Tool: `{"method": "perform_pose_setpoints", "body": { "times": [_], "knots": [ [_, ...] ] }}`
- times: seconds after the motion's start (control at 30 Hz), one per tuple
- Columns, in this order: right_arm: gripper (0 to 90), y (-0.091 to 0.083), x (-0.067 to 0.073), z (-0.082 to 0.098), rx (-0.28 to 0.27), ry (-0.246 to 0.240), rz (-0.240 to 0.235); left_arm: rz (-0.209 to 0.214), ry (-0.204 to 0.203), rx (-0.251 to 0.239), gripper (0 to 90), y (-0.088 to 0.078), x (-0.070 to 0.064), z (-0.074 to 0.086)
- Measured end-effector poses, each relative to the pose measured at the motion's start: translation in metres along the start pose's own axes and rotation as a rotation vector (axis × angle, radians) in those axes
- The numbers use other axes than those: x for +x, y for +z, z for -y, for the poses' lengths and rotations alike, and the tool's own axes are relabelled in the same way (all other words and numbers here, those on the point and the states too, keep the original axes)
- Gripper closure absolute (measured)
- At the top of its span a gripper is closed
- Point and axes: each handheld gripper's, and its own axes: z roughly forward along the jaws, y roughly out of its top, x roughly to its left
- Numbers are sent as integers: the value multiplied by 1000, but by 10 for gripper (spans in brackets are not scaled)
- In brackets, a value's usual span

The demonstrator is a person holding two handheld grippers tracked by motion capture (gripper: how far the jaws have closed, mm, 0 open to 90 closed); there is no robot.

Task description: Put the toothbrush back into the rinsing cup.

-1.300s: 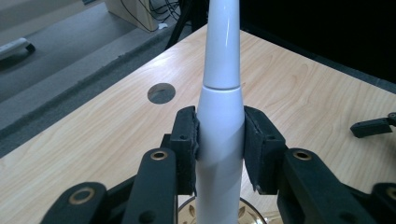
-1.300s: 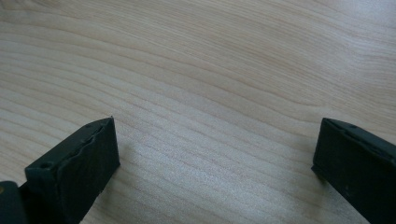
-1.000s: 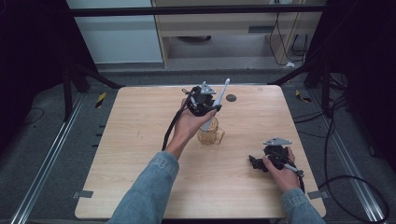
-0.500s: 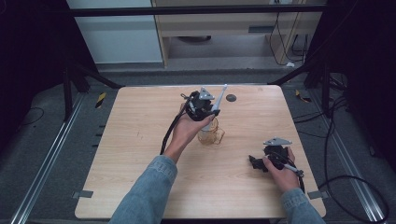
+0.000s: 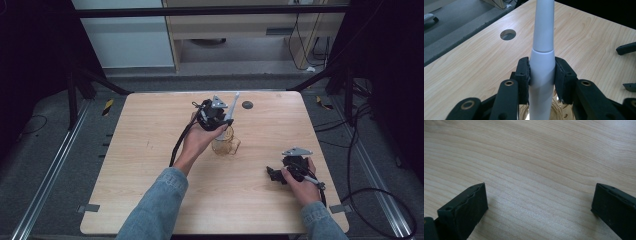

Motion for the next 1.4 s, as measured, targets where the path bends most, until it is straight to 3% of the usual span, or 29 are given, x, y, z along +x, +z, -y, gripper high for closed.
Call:
{"method": "perform_pose_setpoints", "body": {
  "times": [1.4],
  "knots": [
    [4, 0, 0, 0, -1, -2, 0, 4, 4, 46, 670, 8, -1, 9]
  ]
}}
